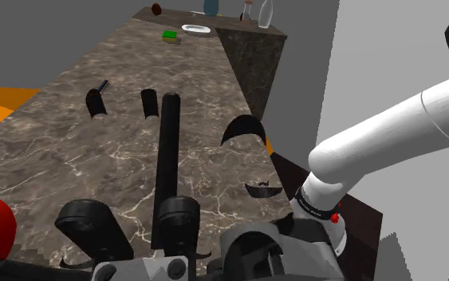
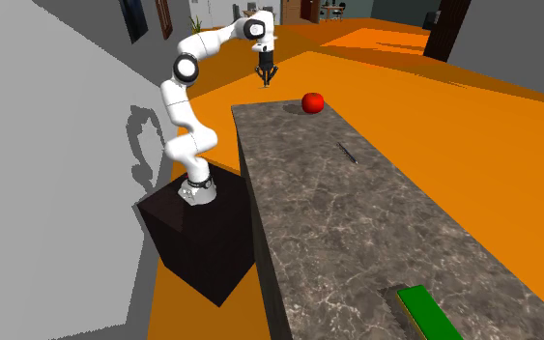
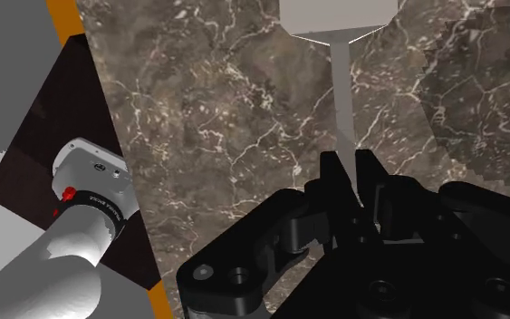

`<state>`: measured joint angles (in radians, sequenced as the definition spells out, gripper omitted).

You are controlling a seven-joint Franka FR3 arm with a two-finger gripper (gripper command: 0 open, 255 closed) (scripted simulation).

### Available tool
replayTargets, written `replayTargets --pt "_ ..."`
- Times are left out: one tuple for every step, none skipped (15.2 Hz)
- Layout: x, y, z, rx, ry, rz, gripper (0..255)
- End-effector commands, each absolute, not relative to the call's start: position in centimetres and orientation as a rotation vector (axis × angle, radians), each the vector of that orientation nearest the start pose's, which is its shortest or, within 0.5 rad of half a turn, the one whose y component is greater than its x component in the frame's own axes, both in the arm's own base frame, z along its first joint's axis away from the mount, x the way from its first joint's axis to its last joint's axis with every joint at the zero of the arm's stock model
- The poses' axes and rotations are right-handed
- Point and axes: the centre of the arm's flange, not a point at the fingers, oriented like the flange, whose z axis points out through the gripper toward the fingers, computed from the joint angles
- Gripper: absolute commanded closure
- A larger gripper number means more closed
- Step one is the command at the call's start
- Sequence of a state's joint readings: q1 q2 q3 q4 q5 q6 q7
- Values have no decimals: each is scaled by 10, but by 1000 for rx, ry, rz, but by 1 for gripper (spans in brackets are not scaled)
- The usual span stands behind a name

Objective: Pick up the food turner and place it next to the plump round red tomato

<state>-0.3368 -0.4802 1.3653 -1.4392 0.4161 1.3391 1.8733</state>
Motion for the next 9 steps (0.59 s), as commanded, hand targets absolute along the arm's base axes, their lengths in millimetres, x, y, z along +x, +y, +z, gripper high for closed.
replayTargets --pt "73 534 653 -2930 1197 -97 255" --pt "73 534 648 -2930 1197 -97 255" --pt "73 534 643 -2930 1197 -97 255" --pt "73 534 637 -2930 1197 -97 255" --pt "73 534 632 -2930 1197 -97 255" --pt "73 534 627 -2930 1197 -97 255" --pt "73 534 621 -2930 1197 -97 255" --pt "73 534 616 -2930 1197 -97 255" --pt "73 534 611 -2930 1197 -97 255"
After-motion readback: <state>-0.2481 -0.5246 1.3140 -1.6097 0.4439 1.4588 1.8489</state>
